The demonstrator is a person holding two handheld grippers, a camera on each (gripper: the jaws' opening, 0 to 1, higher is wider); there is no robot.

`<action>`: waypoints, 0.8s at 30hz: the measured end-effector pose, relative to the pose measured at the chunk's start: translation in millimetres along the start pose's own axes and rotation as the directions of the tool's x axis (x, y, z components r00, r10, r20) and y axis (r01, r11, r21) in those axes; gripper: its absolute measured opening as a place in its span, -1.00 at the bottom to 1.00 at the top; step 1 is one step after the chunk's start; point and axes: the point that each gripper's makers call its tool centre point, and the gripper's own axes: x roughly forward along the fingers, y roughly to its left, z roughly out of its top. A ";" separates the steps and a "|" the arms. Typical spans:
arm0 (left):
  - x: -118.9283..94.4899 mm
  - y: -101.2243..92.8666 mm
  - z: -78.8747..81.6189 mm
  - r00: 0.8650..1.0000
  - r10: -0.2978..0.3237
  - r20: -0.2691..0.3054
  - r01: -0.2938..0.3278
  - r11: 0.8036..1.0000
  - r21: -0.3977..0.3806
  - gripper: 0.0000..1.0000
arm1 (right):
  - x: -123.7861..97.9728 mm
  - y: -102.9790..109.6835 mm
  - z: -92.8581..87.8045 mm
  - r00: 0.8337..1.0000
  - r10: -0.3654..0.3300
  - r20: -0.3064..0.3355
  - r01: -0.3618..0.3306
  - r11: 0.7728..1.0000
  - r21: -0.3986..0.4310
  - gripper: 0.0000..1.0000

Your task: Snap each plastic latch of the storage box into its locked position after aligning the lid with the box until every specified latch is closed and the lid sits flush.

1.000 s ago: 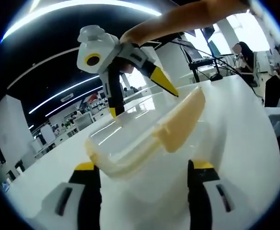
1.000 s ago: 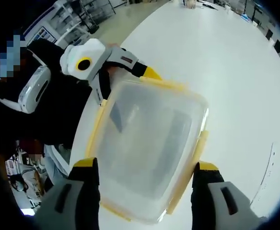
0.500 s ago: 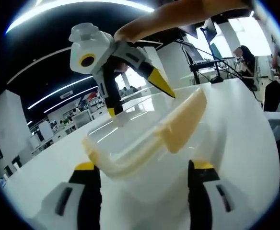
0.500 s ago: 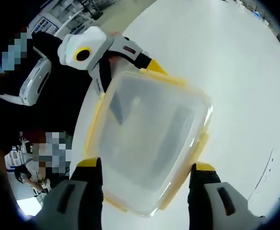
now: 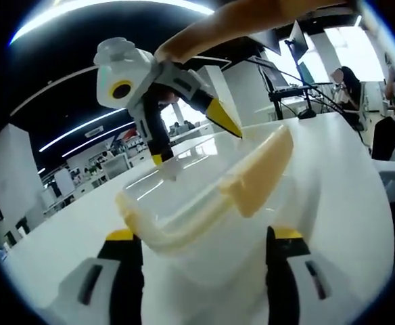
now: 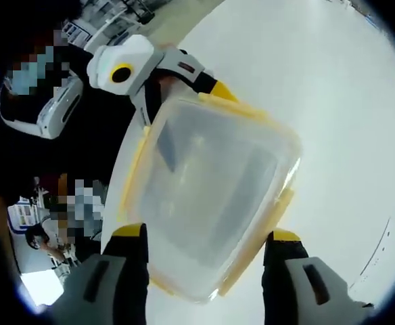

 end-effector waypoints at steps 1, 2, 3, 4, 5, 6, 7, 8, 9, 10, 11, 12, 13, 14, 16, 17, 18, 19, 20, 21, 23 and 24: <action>0.9 -0.9 0.5 1.000 0.000 -0.002 0.000 1.000 -0.001 0.44 | 0.3 0.1 -0.2 1.000 0.006 0.008 -0.006 1.000 0.004 0.35; 1.1 -1.0 0.3 1.000 -0.002 -0.001 0.002 1.000 -0.002 0.44 | 1.1 -0.5 0.6 1.000 0.013 0.005 -0.013 1.000 0.008 0.37; 1.2 -0.5 0.0 1.000 -0.002 0.000 0.002 1.000 -0.004 0.44 | 1.2 -0.5 0.5 1.000 0.021 0.005 -0.021 1.000 0.009 0.38; 1.2 -0.3 -0.2 1.000 -0.003 0.001 0.003 1.000 -0.005 0.44 | 1.6 -1.7 0.6 1.000 0.028 0.009 -0.028 1.000 0.013 0.39; 1.4 0.2 -0.6 1.000 -0.004 0.001 0.004 1.000 -0.008 0.44 | 2.8 -1.4 1.2 0.999 0.032 0.008 -0.032 0.999 0.014 0.42; 1.4 0.3 -0.8 1.000 -0.005 0.002 0.005 1.000 -0.009 0.44 | 2.6 -2.5 1.2 0.999 0.043 0.027 -0.044 0.999 0.021 0.42; 1.3 0.3 -0.7 1.000 -0.005 0.002 0.005 1.000 -0.010 0.44 | 2.8 -3.6 0.5 0.998 0.048 0.033 -0.049 0.998 0.027 0.44; 1.2 0.3 -0.8 1.000 -0.005 0.003 0.005 1.000 -0.011 0.44 | 3.2 -4.4 1.3 0.998 0.051 0.044 -0.053 0.998 0.036 0.46; 1.3 0.3 -0.7 1.000 -0.004 0.004 0.004 1.000 -0.009 0.44 | 2.9 -4.4 0.9 0.997 0.051 0.058 -0.054 0.998 0.041 0.47; 1.3 0.3 -0.7 1.000 -0.005 0.005 0.005 1.000 -0.009 0.44 | 3.5 -3.7 1.6 0.997 0.051 0.059 -0.053 0.998 0.043 0.48; 1.5 -0.1 -0.5 1.000 -0.005 0.007 0.005 1.000 -0.009 0.45 | 3.9 -4.0 1.9 0.997 0.050 0.061 -0.053 0.998 0.045 0.50; 1.5 -0.3 -0.6 1.000 -0.005 0.010 0.005 1.000 -0.008 0.45 | 3.7 -4.9 1.6 0.997 0.048 0.062 -0.051 0.997 0.056 0.52; 1.9 -0.3 -0.3 1.000 -0.005 0.012 0.005 1.000 -0.008 0.45 | 3.8 -4.5 1.9 0.998 0.042 0.056 -0.045 0.997 0.057 0.54; 2.0 -0.4 -0.2 1.000 -0.004 0.013 0.004 1.000 -0.009 0.45 | 3.5 -5.0 1.0 0.998 0.038 0.058 -0.041 0.997 0.061 0.56; 1.6 -0.5 -0.3 1.000 0.000 0.016 0.000 1.000 -0.008 0.45 | 2.0 -6.8 -0.4 0.996 0.029 0.088 -0.036 0.996 0.083 0.58; 1.3 -0.9 -0.2 1.000 0.002 0.018 -0.002 1.000 -0.008 0.45 | 2.5 -5.9 -1.3 0.995 0.025 0.097 -0.034 0.994 0.100 0.60; 1.3 -0.9 0.0 1.000 0.003 0.022 -0.003 1.000 -0.007 0.45 | 3.1 -4.9 -2.1 0.995 0.022 0.102 -0.033 0.993 0.111 0.61; 1.7 -1.0 0.3 1.000 0.002 0.022 -0.002 1.000 -0.007 0.45 | 3.7 -4.3 -2.0 0.994 0.019 0.110 -0.031 0.993 0.112 0.63; 2.1 -0.8 0.5 1.000 0.002 0.022 -0.002 1.000 -0.007 0.45 | 4.4 -3.4 -2.2 0.993 0.016 0.118 -0.030 0.993 0.116 0.66; 2.1 -0.8 0.7 1.000 0.001 0.024 -0.001 1.000 -0.008 0.45 | 4.6 -3.1 -2.7 0.992 0.012 0.123 -0.027 0.992 0.122 0.66; 2.1 -1.2 0.9 1.000 0.002 0.025 -0.002 1.000 -0.007 0.45 | 4.0 -3.0 -4.0 0.992 0.007 0.126 -0.024 0.990 0.136 0.65; 2.2 -1.4 0.9 1.000 0.002 0.025 -0.002 1.000 -0.007 0.45 | 3.5 -3.0 -5.4 0.992 0.005 0.127 -0.023 0.990 0.139 0.65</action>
